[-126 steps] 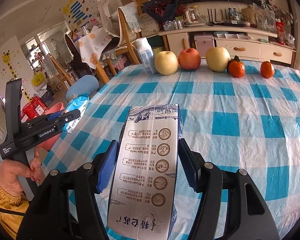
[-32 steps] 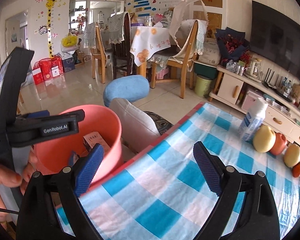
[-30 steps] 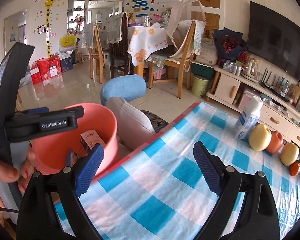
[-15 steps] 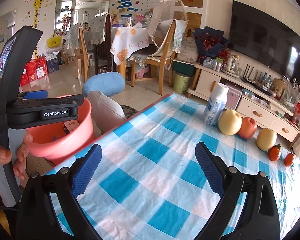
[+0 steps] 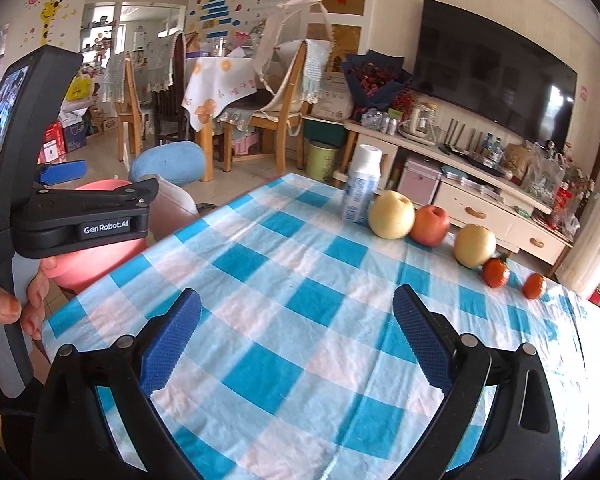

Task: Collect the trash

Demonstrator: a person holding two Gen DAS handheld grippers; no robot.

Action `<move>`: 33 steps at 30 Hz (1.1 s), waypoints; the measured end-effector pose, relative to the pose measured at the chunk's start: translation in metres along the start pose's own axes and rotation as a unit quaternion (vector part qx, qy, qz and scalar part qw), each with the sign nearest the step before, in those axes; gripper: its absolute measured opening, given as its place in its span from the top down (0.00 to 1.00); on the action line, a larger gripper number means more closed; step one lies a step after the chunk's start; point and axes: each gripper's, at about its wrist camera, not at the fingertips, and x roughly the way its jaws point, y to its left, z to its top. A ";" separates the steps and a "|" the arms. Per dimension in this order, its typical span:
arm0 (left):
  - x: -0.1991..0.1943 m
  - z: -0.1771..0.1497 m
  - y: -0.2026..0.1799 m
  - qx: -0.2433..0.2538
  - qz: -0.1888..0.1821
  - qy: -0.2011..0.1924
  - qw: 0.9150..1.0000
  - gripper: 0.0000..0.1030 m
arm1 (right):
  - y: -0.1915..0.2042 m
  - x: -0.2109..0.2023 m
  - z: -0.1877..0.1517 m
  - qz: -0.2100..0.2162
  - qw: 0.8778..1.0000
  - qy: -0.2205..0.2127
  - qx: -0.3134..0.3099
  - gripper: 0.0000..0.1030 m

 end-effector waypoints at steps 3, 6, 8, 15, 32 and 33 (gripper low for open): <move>-0.011 -0.002 -0.015 0.011 -0.015 -0.008 1.000 0.07 | -0.012 -0.011 -0.009 -0.015 1.000 0.000 0.008 0.05; -0.024 -0.005 -0.031 0.019 -0.034 -0.018 0.999 0.07 | -0.025 -0.021 -0.019 -0.031 0.999 0.001 0.018 0.05; -0.032 -0.007 -0.040 0.023 -0.043 -0.024 0.999 0.07 | -0.035 -0.028 -0.027 -0.038 0.999 0.003 0.024 0.05; -0.080 -0.010 -0.077 0.037 -0.082 -0.053 0.994 0.07 | -0.069 -0.058 -0.048 -0.071 0.996 0.003 0.047 0.05; -0.176 -0.037 -0.134 0.065 -0.168 -0.075 0.981 0.05 | -0.122 -0.189 -0.099 -0.176 0.975 -0.071 0.114 0.05; -0.180 -0.038 -0.134 0.064 -0.170 -0.077 0.980 0.05 | -0.124 -0.196 -0.101 -0.181 0.973 -0.075 0.119 0.05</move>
